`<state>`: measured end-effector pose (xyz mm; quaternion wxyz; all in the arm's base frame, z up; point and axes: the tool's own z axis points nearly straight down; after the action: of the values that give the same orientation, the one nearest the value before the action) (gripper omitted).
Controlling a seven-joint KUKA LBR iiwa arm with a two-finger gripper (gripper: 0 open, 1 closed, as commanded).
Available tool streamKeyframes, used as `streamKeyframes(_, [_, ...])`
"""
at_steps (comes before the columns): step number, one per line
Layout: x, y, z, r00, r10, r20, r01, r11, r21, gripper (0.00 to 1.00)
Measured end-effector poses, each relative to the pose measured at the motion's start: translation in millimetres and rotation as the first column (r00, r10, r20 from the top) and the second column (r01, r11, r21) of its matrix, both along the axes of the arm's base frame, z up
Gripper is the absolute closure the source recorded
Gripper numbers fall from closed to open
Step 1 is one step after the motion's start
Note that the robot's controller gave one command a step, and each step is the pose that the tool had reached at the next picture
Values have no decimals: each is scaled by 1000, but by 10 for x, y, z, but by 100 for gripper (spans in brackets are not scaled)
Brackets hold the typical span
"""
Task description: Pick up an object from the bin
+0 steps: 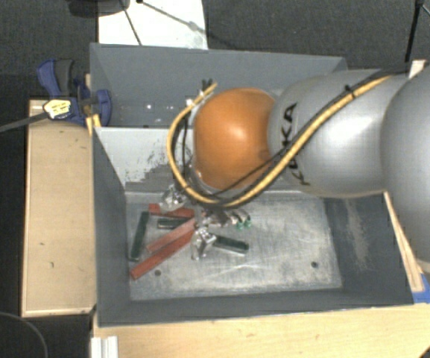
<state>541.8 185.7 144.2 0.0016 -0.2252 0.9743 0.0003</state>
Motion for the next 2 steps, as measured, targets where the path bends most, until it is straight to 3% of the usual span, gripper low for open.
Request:
streamKeyframes(1, [-116, 12, -310, 999, -48, -3, 48, 999, 0, 0])
streamKeyframes(2, [118, -26, -654, 990, 143, 10, -143, 990, 4, 0])
